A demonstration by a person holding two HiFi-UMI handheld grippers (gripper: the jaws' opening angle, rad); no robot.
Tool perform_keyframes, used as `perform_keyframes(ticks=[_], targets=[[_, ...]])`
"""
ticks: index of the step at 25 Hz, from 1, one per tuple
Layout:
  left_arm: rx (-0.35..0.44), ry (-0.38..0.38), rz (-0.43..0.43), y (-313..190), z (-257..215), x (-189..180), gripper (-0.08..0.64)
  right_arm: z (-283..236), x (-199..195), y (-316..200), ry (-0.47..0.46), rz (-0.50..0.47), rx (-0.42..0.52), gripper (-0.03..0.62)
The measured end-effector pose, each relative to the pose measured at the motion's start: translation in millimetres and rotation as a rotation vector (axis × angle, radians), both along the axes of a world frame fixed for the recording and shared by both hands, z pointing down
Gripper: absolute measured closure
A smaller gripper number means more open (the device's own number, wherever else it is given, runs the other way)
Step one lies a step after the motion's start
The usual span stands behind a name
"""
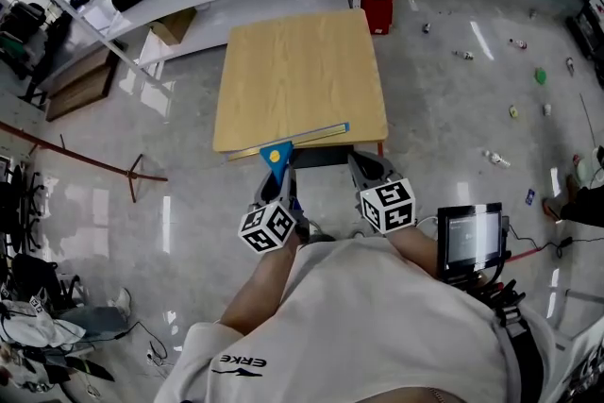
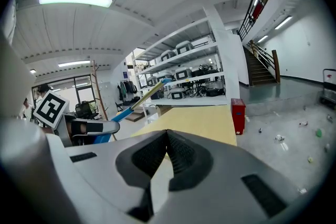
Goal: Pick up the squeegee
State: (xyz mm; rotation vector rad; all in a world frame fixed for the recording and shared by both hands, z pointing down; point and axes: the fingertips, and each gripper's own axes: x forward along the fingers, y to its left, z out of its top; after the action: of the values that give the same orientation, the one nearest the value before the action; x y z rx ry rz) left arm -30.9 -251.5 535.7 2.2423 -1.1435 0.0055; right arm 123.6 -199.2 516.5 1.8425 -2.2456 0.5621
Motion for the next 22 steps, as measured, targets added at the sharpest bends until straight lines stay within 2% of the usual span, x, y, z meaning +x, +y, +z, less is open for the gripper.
perform_keyframes(ticks=[22], targets=[[-0.001, -0.010, -0.009, 18, 5, 3, 0.428, 5, -1, 17, -0.004, -0.036, 0.006, 0.591]])
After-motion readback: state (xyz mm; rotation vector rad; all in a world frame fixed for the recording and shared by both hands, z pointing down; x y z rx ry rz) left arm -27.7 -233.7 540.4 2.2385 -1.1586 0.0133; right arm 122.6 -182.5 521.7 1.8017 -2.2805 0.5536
